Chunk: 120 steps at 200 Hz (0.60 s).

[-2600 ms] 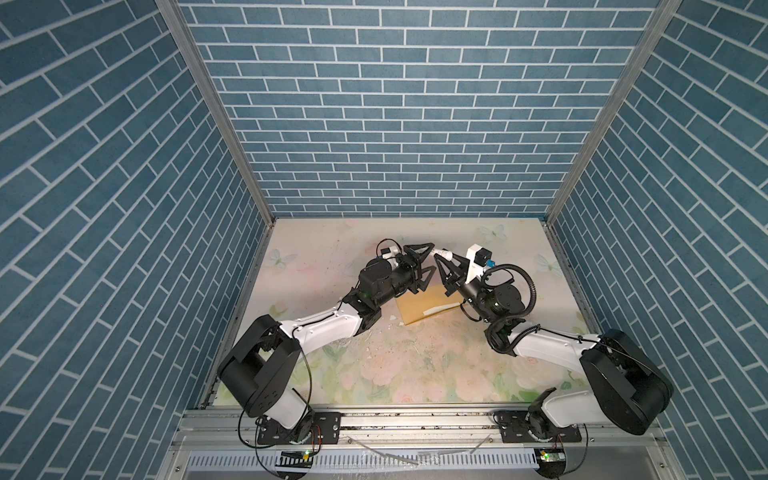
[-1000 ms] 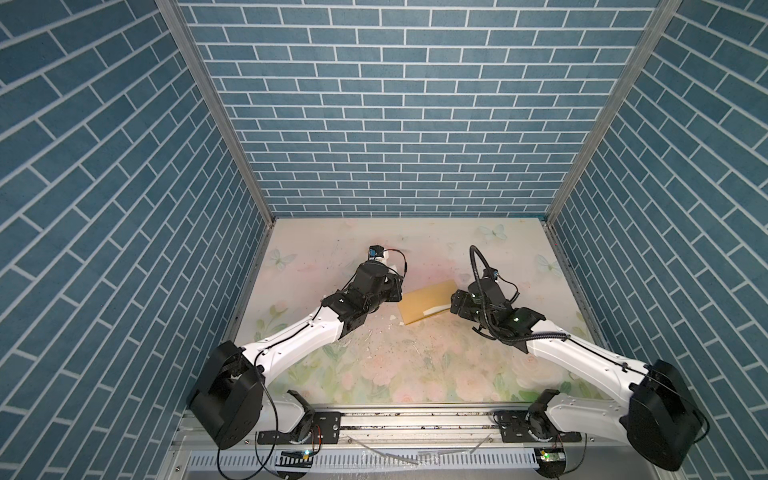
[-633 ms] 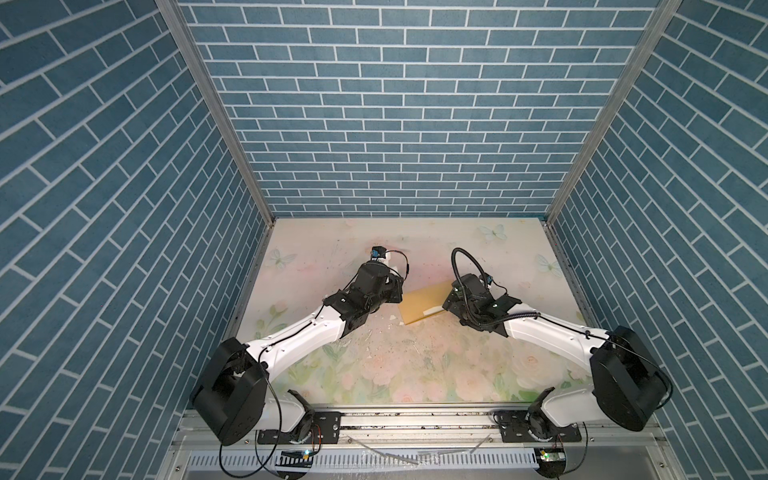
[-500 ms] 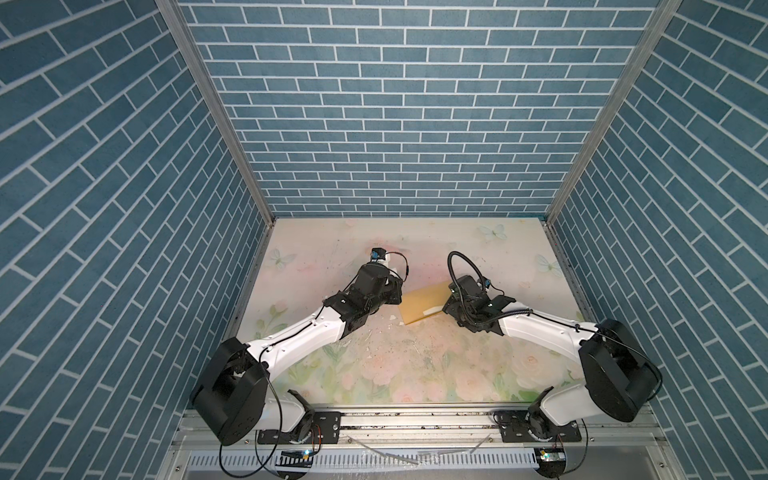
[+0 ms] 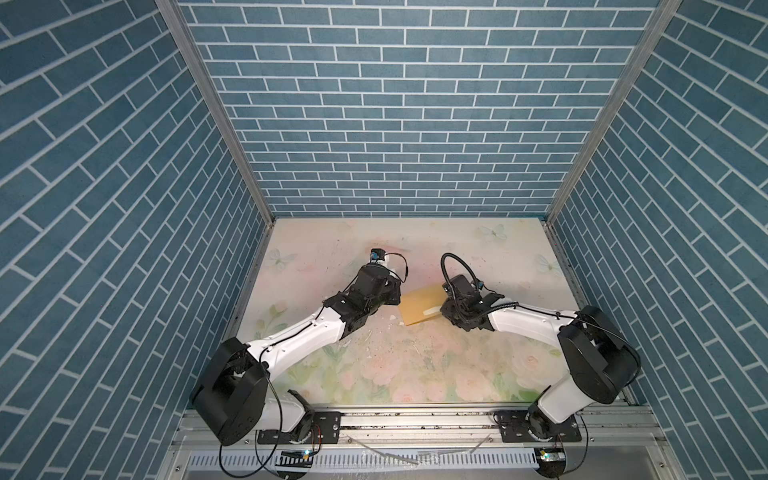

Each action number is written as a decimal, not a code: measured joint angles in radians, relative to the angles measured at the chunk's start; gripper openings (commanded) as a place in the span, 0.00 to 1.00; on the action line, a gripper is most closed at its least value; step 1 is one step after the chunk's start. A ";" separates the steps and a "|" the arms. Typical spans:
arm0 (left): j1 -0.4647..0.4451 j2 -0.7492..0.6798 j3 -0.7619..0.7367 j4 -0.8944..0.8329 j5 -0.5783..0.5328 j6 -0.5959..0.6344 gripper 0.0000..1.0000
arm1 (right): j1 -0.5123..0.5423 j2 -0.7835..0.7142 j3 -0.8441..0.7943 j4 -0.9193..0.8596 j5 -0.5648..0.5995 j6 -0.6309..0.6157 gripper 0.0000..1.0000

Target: Place the letter into the envelope and seal it

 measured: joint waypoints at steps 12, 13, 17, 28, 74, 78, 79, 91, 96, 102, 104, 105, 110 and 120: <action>0.000 0.000 0.000 0.000 0.000 0.003 0.00 | 0.000 0.006 0.001 0.002 -0.005 0.000 0.11; 0.000 0.000 0.000 0.000 0.000 0.003 0.00 | 0.000 0.007 0.002 0.002 -0.006 -0.003 0.10; 0.000 0.000 0.000 0.000 0.000 0.004 0.00 | 0.000 0.009 0.002 0.004 -0.007 -0.003 0.08; 0.000 0.000 0.000 0.000 0.000 0.006 0.00 | 0.000 0.014 0.005 0.009 -0.014 -0.018 0.03; 0.000 -0.001 -0.005 0.006 0.000 0.022 0.00 | -0.013 0.016 0.042 0.015 -0.070 -0.129 0.00; 0.000 -0.002 -0.009 0.010 0.000 0.025 0.00 | -0.016 0.016 0.047 0.014 -0.081 -0.150 0.00; 0.000 -0.002 -0.010 0.012 0.000 0.026 0.00 | -0.017 0.016 0.047 0.014 -0.082 -0.154 0.00; 0.000 -0.007 -0.024 0.018 0.000 0.036 0.00 | -0.035 0.017 0.062 0.014 -0.122 -0.224 0.00; 0.000 -0.009 -0.028 0.021 0.000 0.040 0.00 | -0.048 0.019 0.071 0.011 -0.145 -0.258 0.00; 0.000 -0.011 -0.032 0.023 0.001 0.046 0.00 | -0.064 0.021 0.082 0.009 -0.171 -0.293 0.00; 0.000 -0.011 -0.034 0.024 0.001 0.048 0.00 | -0.069 0.023 0.087 0.008 -0.180 -0.307 0.00; 0.000 -0.011 -0.034 0.024 0.001 0.048 0.00 | -0.073 0.024 0.089 0.009 -0.188 -0.316 0.00; 0.000 -0.012 -0.035 0.024 0.001 0.051 0.00 | -0.087 0.027 0.100 0.007 -0.212 -0.346 0.00; 0.000 -0.013 -0.036 0.031 0.002 0.056 0.00 | -0.116 0.036 0.123 0.002 -0.266 -0.417 0.00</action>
